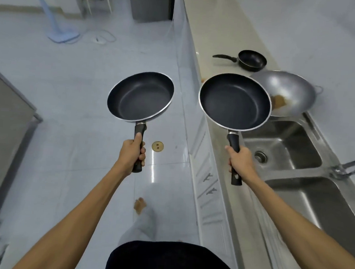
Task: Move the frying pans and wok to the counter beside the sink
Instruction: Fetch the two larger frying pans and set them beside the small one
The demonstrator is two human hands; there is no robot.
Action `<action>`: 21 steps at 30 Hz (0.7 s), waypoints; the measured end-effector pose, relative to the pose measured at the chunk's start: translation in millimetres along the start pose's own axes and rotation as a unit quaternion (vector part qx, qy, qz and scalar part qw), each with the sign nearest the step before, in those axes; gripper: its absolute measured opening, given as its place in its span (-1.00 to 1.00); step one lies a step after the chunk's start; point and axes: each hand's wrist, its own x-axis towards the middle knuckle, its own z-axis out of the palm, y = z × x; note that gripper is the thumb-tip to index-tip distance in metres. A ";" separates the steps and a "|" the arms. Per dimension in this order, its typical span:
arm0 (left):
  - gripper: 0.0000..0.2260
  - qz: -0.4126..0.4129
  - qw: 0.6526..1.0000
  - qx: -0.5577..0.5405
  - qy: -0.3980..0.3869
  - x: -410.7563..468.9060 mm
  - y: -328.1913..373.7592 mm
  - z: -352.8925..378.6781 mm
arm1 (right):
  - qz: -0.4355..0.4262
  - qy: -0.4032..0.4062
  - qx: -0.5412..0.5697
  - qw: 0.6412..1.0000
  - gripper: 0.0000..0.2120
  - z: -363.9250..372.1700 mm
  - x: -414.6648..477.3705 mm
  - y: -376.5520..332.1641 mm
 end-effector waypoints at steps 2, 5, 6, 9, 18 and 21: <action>-0.61 0.016 1.000 -0.008 0.007 46.4 28.6 -7.0 | -0.011 0.005 0.003 1.000 -0.76 20.6 42.9 -36.4; -0.61 0.026 1.000 -0.005 0.009 109.8 60.8 -27.4 | -0.024 0.000 0.003 1.000 -0.78 55.4 96.7 -82.5; -0.61 0.027 1.000 -0.001 0.006 131.1 72.2 -36.0 | -0.022 -0.002 -0.003 1.000 -0.79 67.9 113.3 -98.2; -0.61 0.026 1.000 0.016 0.006 192.0 111.8 -61.0 | -0.007 -0.001 -0.001 1.000 -0.79 101.6 159.0 -144.6; -0.61 0.019 0.998 0.065 -0.003 350.4 194.9 -112.7 | 0.031 -0.013 0.037 0.999 -0.80 192.9 282.3 -218.3; -0.61 0.021 0.997 0.076 -0.016 394.5 209.5 -110.3 | 0.041 -0.005 0.046 0.998 -0.80 209.9 321.1 -228.3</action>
